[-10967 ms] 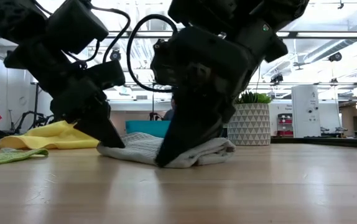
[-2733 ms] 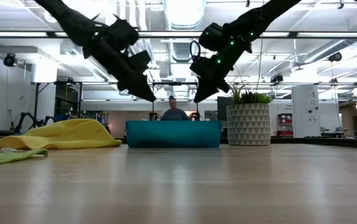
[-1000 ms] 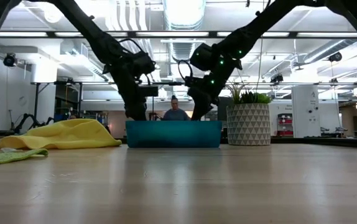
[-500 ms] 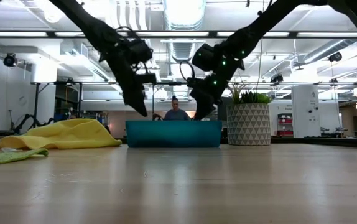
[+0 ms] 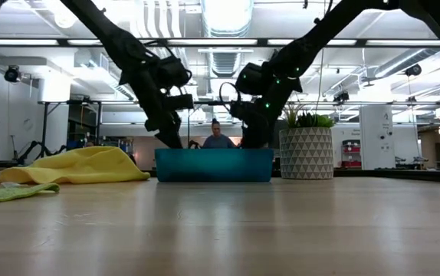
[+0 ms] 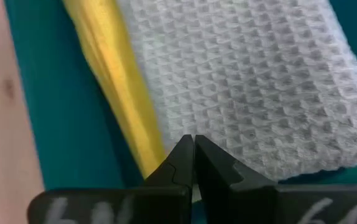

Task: Fold microfiber towels
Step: Stack the folded gray microfiber cloth on top of the yellow microfiber cloth

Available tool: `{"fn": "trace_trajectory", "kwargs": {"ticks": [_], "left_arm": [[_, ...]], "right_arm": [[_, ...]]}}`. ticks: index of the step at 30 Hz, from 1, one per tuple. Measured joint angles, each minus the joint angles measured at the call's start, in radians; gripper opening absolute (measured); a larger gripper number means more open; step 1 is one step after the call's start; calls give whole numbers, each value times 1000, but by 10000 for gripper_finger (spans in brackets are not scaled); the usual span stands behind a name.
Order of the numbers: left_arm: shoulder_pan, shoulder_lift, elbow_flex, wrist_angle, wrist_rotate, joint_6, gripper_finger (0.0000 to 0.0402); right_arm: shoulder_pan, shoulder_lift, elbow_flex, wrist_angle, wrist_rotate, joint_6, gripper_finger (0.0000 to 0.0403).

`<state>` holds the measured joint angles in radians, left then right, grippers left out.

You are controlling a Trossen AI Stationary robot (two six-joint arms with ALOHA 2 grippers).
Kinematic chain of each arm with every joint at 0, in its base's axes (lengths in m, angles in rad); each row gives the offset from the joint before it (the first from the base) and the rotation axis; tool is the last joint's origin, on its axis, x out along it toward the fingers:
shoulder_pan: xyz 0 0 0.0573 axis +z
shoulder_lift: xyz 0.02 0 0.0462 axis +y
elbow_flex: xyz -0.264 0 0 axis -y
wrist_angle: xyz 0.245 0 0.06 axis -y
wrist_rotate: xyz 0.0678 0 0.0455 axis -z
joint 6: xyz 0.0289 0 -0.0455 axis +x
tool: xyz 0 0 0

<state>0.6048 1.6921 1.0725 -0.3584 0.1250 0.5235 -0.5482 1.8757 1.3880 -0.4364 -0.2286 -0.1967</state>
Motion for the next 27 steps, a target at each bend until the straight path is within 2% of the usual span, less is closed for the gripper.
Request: {"fn": "trace_trajectory", "kwargs": {"ticks": [14, 21, 24, 27], "left_arm": [[-2, 8, -2, -45, -1, -62, 1], [-5, -52, 5, -48, -8, -67, 1], [-2, -67, 9, -17, -41, -44, 1], [6, -62, 8, 64, -81, -13, 1]], "right_arm": [[-4, -2, 1, -69, 32, -11, 8], [-4, -43, 52, -135, 86, -16, 8], [-5, -52, 70, -133, 150, -27, 8], [-12, -52, 80, -96, 161, -37, 8]]}}
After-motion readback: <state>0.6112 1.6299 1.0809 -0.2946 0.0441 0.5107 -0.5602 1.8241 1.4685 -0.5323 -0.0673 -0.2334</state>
